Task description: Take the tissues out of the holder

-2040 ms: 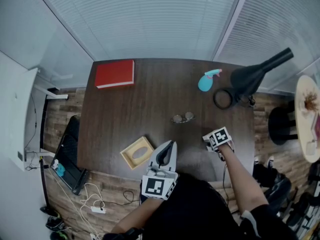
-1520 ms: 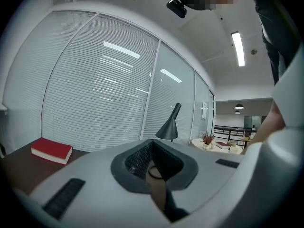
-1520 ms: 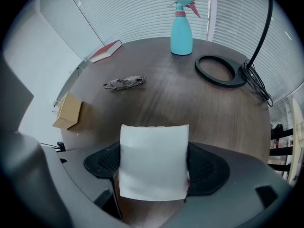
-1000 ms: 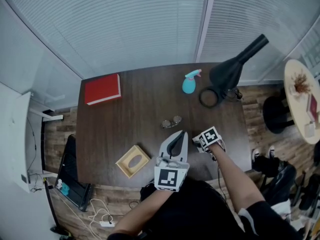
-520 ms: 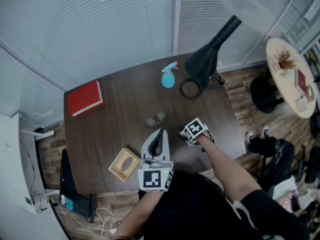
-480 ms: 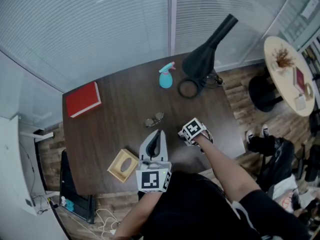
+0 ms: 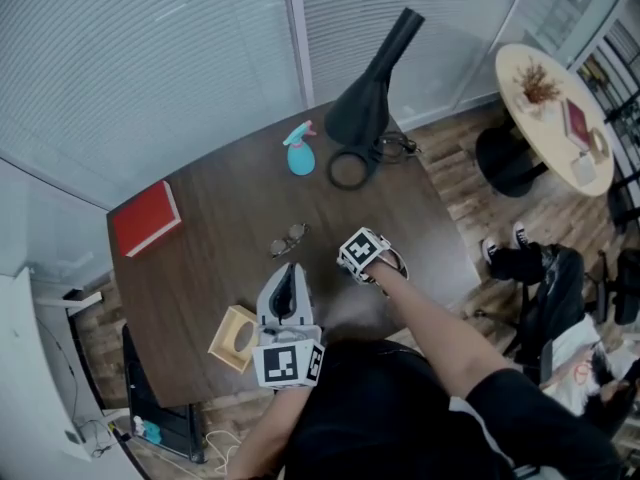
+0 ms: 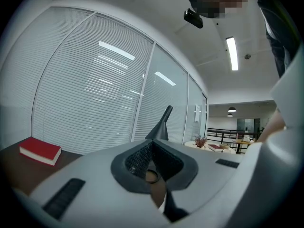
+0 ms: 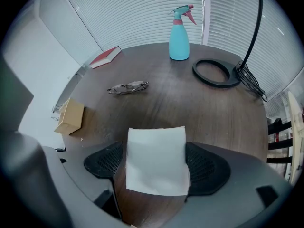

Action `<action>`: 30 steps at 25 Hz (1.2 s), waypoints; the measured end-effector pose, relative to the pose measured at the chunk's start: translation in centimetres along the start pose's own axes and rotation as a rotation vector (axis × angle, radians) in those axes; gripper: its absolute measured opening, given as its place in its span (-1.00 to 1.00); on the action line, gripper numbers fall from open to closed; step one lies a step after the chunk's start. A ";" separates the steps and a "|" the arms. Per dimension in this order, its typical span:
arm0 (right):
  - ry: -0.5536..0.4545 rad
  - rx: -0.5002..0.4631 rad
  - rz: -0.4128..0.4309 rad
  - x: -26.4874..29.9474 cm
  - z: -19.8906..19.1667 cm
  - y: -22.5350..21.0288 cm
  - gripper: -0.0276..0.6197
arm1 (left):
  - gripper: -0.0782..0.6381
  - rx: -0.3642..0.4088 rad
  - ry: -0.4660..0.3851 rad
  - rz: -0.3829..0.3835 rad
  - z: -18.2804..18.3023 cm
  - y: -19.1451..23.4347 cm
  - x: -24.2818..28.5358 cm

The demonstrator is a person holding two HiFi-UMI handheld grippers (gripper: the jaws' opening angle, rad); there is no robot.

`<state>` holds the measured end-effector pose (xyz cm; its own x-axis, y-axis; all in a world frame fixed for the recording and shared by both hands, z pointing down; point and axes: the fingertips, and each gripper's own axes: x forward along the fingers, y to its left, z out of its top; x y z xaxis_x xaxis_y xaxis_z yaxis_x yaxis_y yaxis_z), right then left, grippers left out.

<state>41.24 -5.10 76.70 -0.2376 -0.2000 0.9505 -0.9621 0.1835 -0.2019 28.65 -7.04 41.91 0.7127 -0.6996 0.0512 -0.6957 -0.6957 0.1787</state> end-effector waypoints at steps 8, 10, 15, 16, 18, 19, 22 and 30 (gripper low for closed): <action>-0.062 -0.020 -0.048 -2.3 0.4 -0.5 0.35 | -0.78 -0.001 -0.018 0.003 0.4 0.1 -0.7; -0.085 -0.028 -0.019 -2.8 0.9 0.5 0.35 | -0.79 -0.004 -0.020 0.002 0.4 0.2 -0.8; -0.129 -0.001 0.023 -4.9 1.2 2.2 0.34 | -0.79 -0.019 -0.028 0.007 0.2 0.3 -1.3; -0.136 -0.007 -0.028 -5.8 1.1 1.5 0.34 | -0.78 -0.023 -0.024 0.006 0.1 0.3 -1.5; -0.193 -0.013 -0.067 -7.4 1.6 1.7 0.34 | -0.79 -0.027 -0.013 -0.004 -0.1 0.4 -2.2; -0.223 -0.010 -0.067 -8.3 2.0 2.3 0.34 | -0.79 -0.030 -0.010 -0.010 0.0 0.5 -2.5; -0.297 -0.001 -0.052 -10.5 2.8 4.6 0.34 | -0.78 -0.040 -0.014 -0.031 0.5 0.7 -2.9; -0.537 -0.033 -0.023 -16.3 5.9 13.0 0.25 | -0.78 -0.083 -0.022 -0.055 1.4 2.0 -4.1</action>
<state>31.85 -5.11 57.22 -0.2600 -0.6666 0.6986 -0.9651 0.2015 -0.1670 24.20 -5.79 40.69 0.7471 -0.6645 0.0178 -0.6450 -0.7181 0.2613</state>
